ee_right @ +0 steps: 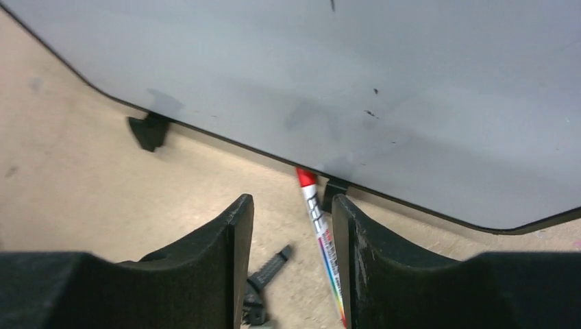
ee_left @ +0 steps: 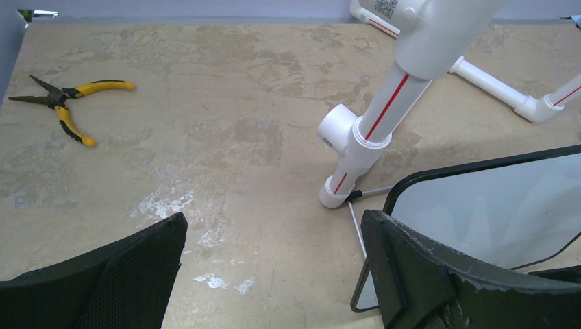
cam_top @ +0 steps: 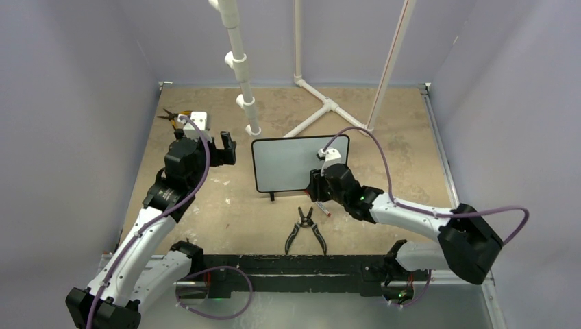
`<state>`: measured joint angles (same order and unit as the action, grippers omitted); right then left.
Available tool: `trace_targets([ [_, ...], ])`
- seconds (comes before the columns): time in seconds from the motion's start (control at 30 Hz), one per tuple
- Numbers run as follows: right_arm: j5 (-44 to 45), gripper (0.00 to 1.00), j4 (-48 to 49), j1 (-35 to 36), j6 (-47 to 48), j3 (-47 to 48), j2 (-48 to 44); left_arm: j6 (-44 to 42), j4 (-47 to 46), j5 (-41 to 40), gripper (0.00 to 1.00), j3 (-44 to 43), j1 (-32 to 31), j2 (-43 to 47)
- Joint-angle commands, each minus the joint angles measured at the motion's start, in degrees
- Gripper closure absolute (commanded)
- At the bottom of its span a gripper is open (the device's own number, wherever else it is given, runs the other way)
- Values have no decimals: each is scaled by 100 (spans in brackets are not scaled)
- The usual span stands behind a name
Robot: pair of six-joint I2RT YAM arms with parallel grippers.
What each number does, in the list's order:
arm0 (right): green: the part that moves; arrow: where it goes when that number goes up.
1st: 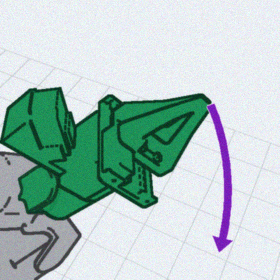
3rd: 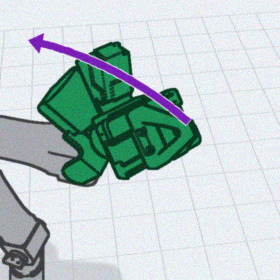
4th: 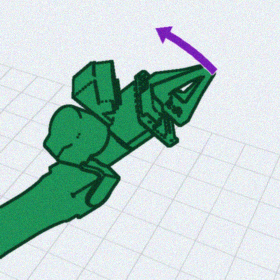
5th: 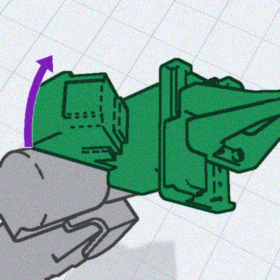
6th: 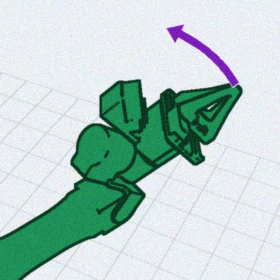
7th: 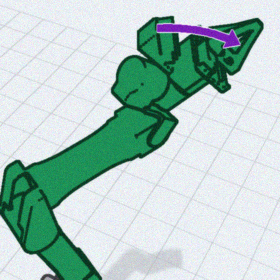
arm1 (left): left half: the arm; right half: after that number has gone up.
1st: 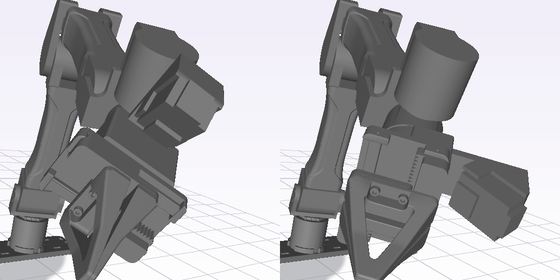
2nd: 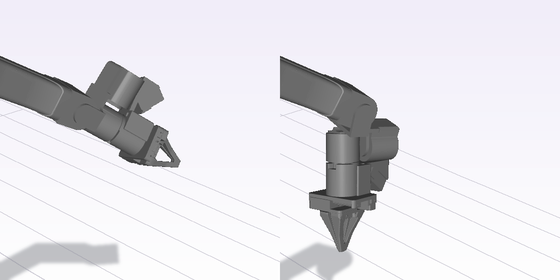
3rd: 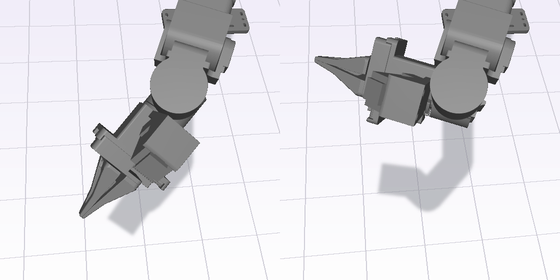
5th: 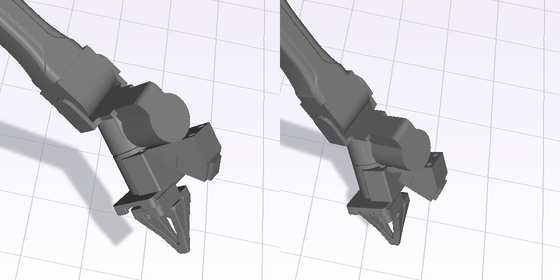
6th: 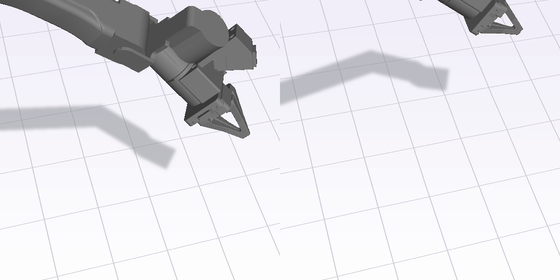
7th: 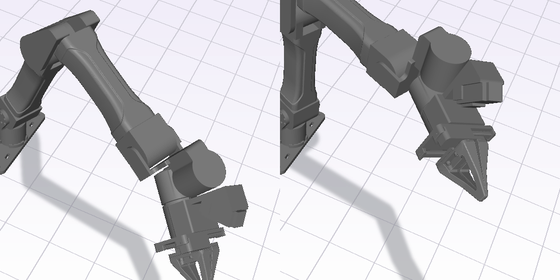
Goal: Write a sentence on the whiteboard
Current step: Move the whiteboard to the center of the board, then pick up the whiteboard marker from the center of the board.
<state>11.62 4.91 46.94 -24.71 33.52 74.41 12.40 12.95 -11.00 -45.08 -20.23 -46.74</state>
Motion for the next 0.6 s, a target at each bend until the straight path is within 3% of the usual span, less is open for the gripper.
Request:
trace_targets([
  [0.0,-217,50,-410,92,-388,-43,-530,-26,-196,63,3,61,38,86],
  [0.23,-82,49,-1337,298,-1051,42,-441,3,-197,129,3,52,37,95],
  [0.57,512,53,-1678,484,-1520,181,161,8,-203,148,3,51,37,91],
])
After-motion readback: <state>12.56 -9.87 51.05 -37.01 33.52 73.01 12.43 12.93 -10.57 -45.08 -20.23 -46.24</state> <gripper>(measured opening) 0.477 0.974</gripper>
